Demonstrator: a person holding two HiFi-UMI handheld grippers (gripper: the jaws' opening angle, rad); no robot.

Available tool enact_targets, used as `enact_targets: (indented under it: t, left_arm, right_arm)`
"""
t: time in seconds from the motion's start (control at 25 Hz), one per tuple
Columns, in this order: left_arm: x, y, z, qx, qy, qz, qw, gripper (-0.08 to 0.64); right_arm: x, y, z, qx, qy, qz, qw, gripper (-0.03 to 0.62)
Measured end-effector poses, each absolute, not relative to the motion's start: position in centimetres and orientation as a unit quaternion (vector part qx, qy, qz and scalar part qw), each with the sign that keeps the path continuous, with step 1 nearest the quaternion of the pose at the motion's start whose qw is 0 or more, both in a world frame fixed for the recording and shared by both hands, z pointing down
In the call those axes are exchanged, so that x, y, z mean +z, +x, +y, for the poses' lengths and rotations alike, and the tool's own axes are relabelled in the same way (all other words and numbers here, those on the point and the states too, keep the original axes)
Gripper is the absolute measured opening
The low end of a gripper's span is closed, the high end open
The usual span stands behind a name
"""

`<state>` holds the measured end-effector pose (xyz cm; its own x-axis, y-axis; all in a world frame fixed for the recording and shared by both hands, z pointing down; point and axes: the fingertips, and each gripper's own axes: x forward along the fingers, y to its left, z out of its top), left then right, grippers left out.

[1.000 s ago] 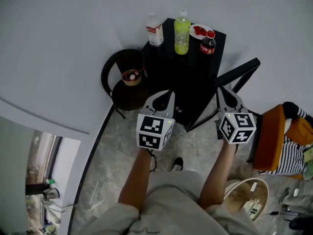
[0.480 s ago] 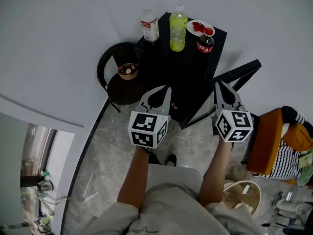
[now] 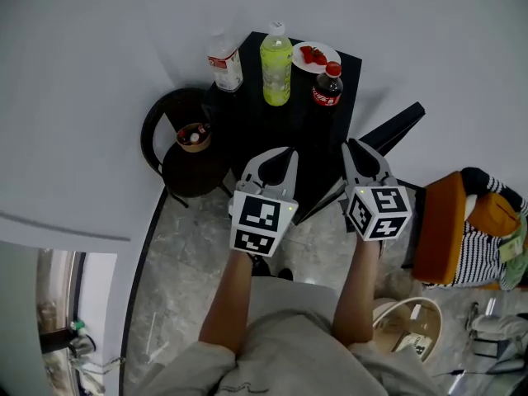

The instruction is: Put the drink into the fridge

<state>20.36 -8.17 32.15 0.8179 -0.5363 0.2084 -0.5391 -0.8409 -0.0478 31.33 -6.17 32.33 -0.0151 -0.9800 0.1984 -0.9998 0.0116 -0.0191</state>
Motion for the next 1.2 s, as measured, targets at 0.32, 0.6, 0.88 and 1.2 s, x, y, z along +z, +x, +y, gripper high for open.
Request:
enact_targets:
  t: [0.32,0.6,0.88,1.2]
  left_arm:
    - [30.6,25.1,-13.3,0.087,0.970,-0.225,0.022,0.008]
    - [30.3,26.7,-17.1,0.097,0.979,-0.180,0.015,0.008]
    - [30.3,28.5,-18.1,0.126,0.982,-0.142,-0.017,0.008]
    - [31.4,28.5,-18.0,0.165,0.980,-0.109,-0.040,0.008]
  right_arm:
    - [30.5,33.0,-10.6,0.088,0.688,-0.717,0.070,0.151]
    - [30.5,32.7,-14.4,0.097,0.668,-0.733,0.087,0.226]
    - [30.7,33.0,-17.0,0.107,0.665,-0.731,0.108,0.282]
    - [31.4,32.8,-18.5,0.127,0.657,-0.737,0.100,0.288]
